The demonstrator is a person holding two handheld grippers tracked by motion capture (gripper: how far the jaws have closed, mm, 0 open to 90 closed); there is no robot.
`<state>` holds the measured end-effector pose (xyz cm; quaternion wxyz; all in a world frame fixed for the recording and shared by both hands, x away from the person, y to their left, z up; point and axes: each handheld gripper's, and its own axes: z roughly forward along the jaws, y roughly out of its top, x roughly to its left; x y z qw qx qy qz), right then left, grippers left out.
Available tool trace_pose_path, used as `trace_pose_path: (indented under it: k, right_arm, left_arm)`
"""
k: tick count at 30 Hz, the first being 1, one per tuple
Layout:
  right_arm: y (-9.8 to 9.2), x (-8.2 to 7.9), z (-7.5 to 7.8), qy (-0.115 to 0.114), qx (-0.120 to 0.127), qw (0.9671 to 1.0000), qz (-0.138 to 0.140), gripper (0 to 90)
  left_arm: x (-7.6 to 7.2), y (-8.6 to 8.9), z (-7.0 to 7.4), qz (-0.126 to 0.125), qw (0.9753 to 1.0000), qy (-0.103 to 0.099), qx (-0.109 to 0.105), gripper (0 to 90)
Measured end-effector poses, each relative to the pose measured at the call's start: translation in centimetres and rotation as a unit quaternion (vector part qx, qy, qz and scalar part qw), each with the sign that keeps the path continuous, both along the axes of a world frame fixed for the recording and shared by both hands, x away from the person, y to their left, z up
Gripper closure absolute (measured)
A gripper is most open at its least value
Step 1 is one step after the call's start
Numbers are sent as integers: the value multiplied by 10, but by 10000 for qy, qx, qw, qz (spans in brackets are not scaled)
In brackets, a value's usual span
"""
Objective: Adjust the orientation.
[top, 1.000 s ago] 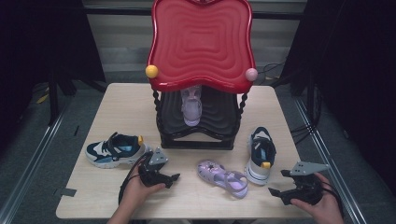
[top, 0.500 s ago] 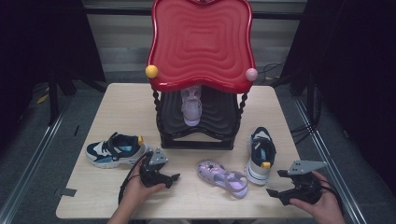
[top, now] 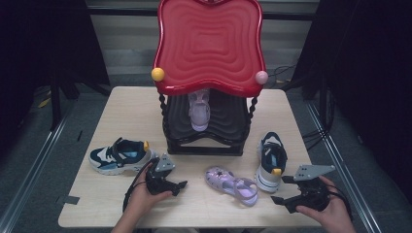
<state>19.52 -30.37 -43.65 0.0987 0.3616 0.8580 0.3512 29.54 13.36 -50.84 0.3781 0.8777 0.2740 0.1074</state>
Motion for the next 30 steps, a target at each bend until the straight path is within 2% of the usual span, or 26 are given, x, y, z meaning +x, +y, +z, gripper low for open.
trace_pose_path:
  k: [8,20,23,30]
  right_arm:
    - [9,5,4,-46,14,9999,133,197]
    - [26,17,8,51,22,9995,302,202]
    - [31,19,9,50,-58,9994,344,209]
    - [36,21,15,52,71,9989,463,257]
  left_arm:
    - [0,0,0,3,10000,-1,-1,143]
    - [0,0,0,0,10000,1,0,143]
    - [0,0,0,0,10000,1,1,143]
    - [0,0,0,-5,10000,15,-8,141]
